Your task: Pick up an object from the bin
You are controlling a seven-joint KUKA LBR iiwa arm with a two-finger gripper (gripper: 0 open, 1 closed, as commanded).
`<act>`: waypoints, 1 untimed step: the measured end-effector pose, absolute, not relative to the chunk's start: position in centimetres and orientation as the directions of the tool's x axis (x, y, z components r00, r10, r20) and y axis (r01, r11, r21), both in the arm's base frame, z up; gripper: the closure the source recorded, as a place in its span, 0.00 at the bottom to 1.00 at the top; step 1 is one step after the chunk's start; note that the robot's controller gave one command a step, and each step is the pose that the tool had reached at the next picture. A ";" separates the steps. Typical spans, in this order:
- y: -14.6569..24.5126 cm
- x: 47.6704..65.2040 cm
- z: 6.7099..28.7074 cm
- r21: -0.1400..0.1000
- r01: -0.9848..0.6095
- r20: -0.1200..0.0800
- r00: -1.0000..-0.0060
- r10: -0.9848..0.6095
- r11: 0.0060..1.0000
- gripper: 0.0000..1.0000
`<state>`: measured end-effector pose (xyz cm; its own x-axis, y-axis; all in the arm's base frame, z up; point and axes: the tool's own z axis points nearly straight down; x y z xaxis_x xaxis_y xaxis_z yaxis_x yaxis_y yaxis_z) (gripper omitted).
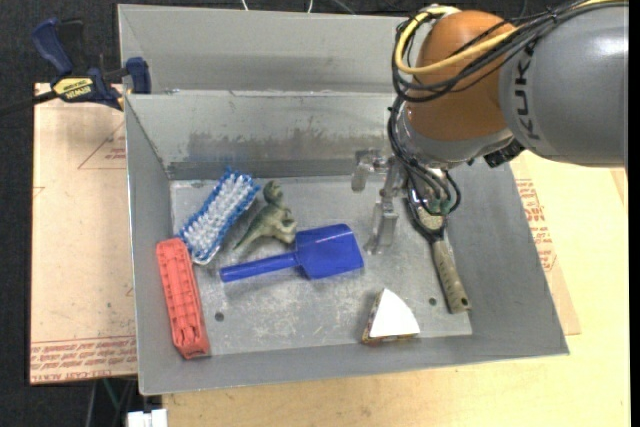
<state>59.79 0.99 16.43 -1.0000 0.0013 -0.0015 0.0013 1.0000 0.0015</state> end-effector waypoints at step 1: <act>1.0 59.8 16.4 0.002 0.001 -0.001 -1.000 0.001 1.000 0.00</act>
Offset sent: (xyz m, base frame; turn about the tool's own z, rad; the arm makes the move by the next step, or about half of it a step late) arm 0.0022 0.0337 -0.0669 -0.1153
